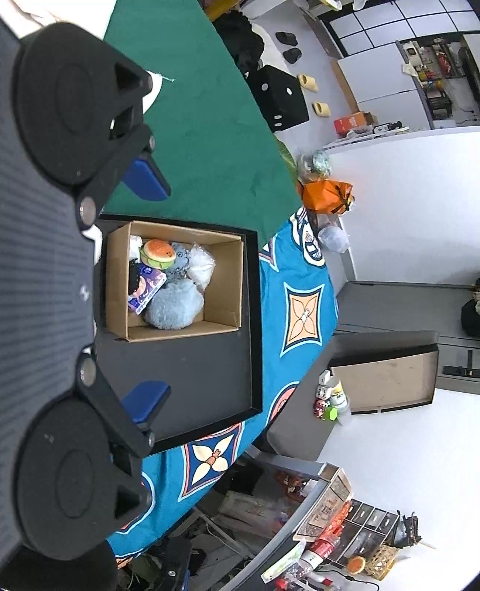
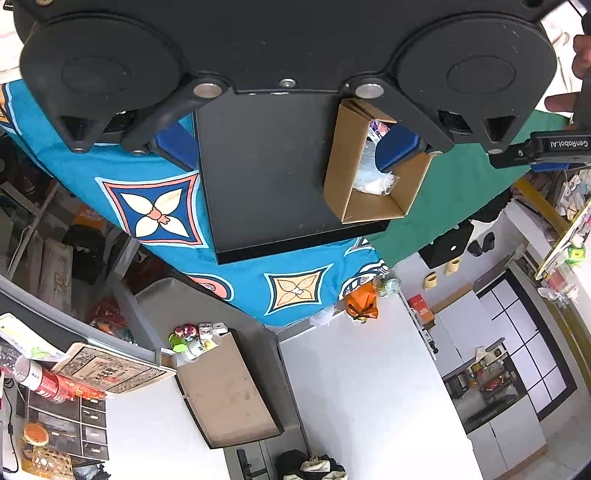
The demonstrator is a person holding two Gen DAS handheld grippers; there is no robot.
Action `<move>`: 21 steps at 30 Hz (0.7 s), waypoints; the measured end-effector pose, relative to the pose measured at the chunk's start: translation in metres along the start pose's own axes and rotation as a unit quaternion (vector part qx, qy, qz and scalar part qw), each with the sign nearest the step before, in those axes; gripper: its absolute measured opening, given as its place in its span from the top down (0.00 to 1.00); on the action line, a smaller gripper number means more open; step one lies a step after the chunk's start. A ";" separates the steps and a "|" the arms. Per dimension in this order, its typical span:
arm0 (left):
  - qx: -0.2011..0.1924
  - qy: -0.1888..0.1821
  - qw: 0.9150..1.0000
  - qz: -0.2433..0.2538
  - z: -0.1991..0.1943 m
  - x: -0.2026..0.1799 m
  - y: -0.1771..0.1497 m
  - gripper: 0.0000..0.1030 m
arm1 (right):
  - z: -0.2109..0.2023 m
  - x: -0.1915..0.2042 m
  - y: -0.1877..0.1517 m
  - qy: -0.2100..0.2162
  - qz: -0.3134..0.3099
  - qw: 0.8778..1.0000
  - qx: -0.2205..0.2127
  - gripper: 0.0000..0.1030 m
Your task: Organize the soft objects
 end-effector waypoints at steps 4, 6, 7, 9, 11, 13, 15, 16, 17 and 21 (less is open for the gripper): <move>-0.011 0.008 1.000 -0.004 -0.009 0.006 -0.002 0.00 | -0.008 0.003 -0.001 -0.002 0.000 1.000 -0.007 0.00; -0.017 0.010 1.000 -0.002 -0.012 0.008 -0.005 0.00 | -0.014 0.002 -0.003 -0.003 0.001 1.000 -0.012 0.00; -0.017 0.011 1.000 -0.003 -0.013 0.009 -0.007 0.00 | -0.015 0.003 -0.004 -0.002 -0.001 1.000 -0.014 0.00; -0.020 0.009 1.000 -0.007 -0.016 0.011 -0.010 0.00 | -0.016 0.001 -0.009 -0.004 0.002 1.000 -0.010 0.00; -0.022 0.004 1.000 -0.008 -0.019 0.012 -0.013 0.00 | -0.016 0.000 -0.014 -0.008 0.004 1.000 -0.008 0.00; -0.024 0.005 1.000 -0.007 -0.019 0.012 -0.014 0.00 | -0.016 -0.001 -0.018 -0.007 0.008 1.000 -0.005 0.00; -0.023 0.004 1.000 -0.005 -0.019 0.012 -0.015 0.00 | -0.015 -0.002 -0.022 -0.012 0.006 1.000 -0.002 0.00; -0.020 0.007 1.000 -0.003 -0.020 0.012 -0.016 0.00 | -0.015 -0.001 -0.024 -0.010 0.002 1.000 -0.001 0.00; -0.019 0.008 1.000 -0.003 -0.020 0.012 -0.017 0.00 | -0.013 0.001 -0.026 -0.007 -0.001 1.000 0.004 0.00; -0.012 0.007 1.000 -0.006 -0.020 0.014 -0.021 0.00 | -0.010 0.004 -0.030 -0.008 -0.005 1.000 0.013 0.00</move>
Point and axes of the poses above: each gripper's, at about its wrist camera, not at the fingertips, and z roughly the way its jaws point, x to its left, y to its top, the point moved 6 cm from there along z, roughly the way its jaws point, and after that the axes turned 2 degrees about -z, right-handed, at the moved point
